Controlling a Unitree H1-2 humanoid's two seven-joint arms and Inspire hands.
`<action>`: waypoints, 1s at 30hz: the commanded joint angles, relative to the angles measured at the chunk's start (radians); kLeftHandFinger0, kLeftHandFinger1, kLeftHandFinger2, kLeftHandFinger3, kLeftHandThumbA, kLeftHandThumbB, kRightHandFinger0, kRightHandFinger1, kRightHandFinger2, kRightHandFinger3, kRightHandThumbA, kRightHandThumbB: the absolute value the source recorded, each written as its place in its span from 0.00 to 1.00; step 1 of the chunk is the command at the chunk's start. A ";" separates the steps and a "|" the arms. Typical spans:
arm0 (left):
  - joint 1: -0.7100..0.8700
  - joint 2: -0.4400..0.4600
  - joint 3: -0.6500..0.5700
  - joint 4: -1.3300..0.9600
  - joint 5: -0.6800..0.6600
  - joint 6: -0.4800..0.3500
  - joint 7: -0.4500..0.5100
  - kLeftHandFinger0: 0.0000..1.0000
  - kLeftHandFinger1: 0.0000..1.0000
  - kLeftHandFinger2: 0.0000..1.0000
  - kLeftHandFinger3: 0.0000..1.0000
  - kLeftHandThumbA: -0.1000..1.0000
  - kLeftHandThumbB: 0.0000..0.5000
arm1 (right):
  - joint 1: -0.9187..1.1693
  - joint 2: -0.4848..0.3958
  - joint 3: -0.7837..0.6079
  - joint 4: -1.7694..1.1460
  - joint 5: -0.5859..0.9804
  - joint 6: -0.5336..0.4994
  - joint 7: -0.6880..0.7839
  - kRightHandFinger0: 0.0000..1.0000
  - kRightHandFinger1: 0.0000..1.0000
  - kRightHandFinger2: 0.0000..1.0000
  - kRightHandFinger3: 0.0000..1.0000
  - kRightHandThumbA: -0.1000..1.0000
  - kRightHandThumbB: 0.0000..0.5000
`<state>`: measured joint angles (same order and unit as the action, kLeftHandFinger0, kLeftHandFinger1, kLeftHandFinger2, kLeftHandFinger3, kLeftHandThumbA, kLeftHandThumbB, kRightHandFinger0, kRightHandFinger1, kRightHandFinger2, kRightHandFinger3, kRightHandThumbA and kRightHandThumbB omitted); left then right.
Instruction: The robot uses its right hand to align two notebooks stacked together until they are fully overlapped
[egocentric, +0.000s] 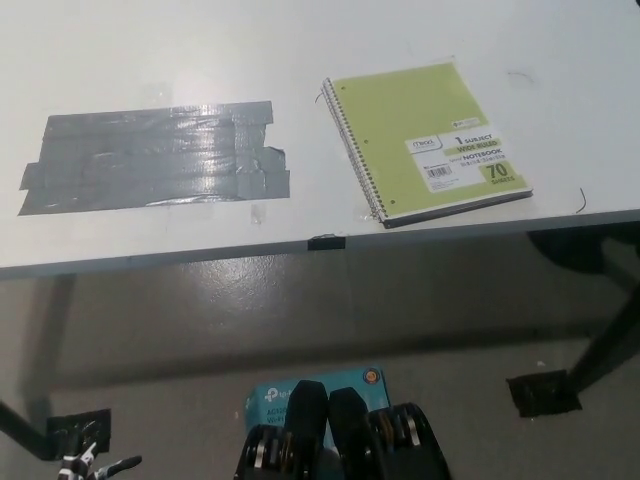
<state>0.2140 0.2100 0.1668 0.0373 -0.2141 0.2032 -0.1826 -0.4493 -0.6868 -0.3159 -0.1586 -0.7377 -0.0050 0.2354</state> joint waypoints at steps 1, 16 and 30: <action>0.021 0.010 0.013 -0.024 -0.025 -0.036 -0.018 0.46 0.60 0.77 1.00 1.00 1.00 | 0.411 0.166 -0.242 -0.167 0.250 0.044 -0.088 1.00 1.00 1.00 1.00 1.00 0.66; -0.001 0.017 0.015 -0.019 -0.009 -0.005 0.002 0.50 0.61 0.73 1.00 1.00 1.00 | 0.601 0.290 -0.011 0.313 0.240 0.027 -0.006 1.00 1.00 1.00 1.00 1.00 0.46; -0.036 0.017 0.012 -0.003 0.008 0.022 0.021 0.48 0.63 0.80 1.00 1.00 1.00 | 0.523 0.033 0.342 0.262 0.256 0.333 0.500 1.00 1.00 1.00 1.00 0.89 0.45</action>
<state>0.2033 0.2101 0.1729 0.0385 -0.2206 0.2147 -0.1816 0.1202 -0.5279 -0.0770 0.1575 -0.5479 0.1446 0.4413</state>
